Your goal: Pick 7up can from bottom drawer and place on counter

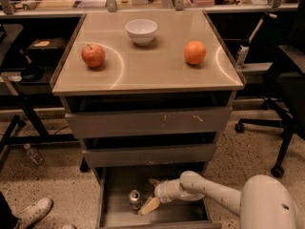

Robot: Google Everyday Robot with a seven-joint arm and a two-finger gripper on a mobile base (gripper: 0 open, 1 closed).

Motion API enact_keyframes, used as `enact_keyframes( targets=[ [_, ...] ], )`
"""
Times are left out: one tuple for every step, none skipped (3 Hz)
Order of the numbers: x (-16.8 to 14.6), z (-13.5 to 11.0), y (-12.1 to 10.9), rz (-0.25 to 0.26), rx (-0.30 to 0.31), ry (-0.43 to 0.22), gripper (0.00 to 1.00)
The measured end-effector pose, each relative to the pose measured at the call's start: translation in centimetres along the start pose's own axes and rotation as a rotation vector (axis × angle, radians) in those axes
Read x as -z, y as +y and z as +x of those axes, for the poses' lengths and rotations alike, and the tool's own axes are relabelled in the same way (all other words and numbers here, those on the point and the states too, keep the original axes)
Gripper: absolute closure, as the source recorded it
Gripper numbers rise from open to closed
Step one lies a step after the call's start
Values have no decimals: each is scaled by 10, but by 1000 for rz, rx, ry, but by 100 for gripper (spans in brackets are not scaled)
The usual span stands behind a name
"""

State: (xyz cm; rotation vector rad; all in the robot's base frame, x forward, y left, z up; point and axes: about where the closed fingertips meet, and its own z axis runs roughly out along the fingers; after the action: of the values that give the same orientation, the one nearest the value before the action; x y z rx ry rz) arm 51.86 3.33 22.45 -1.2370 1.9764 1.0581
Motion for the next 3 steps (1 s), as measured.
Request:
enact_keyframes(
  targets=[
    [-16,-5,-4,2,36,-23,0],
    [-28,-12,-8,5,71,-49,0],
    [-39,-15,-6,-6,82,-64,0]
  ],
)
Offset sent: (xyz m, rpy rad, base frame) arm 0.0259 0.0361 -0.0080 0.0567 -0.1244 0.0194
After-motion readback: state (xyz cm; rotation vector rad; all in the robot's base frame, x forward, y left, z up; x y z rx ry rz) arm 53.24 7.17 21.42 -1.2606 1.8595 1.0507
